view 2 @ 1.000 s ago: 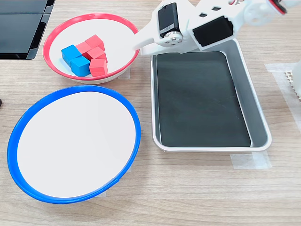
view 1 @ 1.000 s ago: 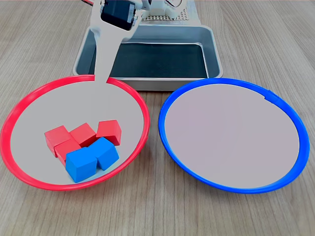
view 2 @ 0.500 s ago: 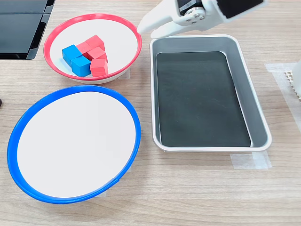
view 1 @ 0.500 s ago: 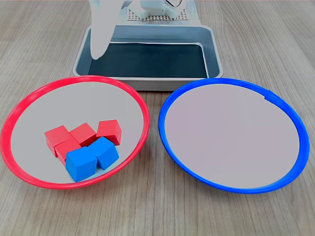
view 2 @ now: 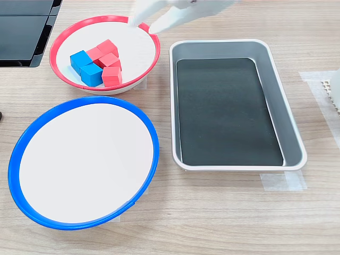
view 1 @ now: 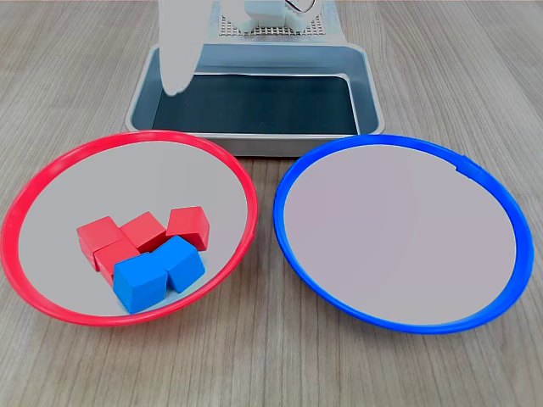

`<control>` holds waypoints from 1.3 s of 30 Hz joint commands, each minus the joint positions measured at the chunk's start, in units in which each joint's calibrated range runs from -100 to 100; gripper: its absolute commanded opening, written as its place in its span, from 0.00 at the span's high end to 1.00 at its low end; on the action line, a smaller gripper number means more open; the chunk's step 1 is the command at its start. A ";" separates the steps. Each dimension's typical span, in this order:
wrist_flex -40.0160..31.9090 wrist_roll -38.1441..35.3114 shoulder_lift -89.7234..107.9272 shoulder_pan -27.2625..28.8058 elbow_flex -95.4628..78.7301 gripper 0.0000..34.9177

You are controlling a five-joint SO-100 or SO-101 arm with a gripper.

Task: Resolve any anomalies and move all blocks to matching dishes

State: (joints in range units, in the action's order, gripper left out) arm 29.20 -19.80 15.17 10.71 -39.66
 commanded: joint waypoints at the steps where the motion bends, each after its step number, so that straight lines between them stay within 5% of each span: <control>1: -1.51 -1.56 -13.17 0.82 13.39 0.70; 15: 1.88 -5.52 -36.37 -2.28 38.79 0.71; 39: 3.20 -10.94 -39.35 -2.00 37.15 0.66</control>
State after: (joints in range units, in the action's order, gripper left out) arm 33.20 -30.35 -25.15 8.41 -2.90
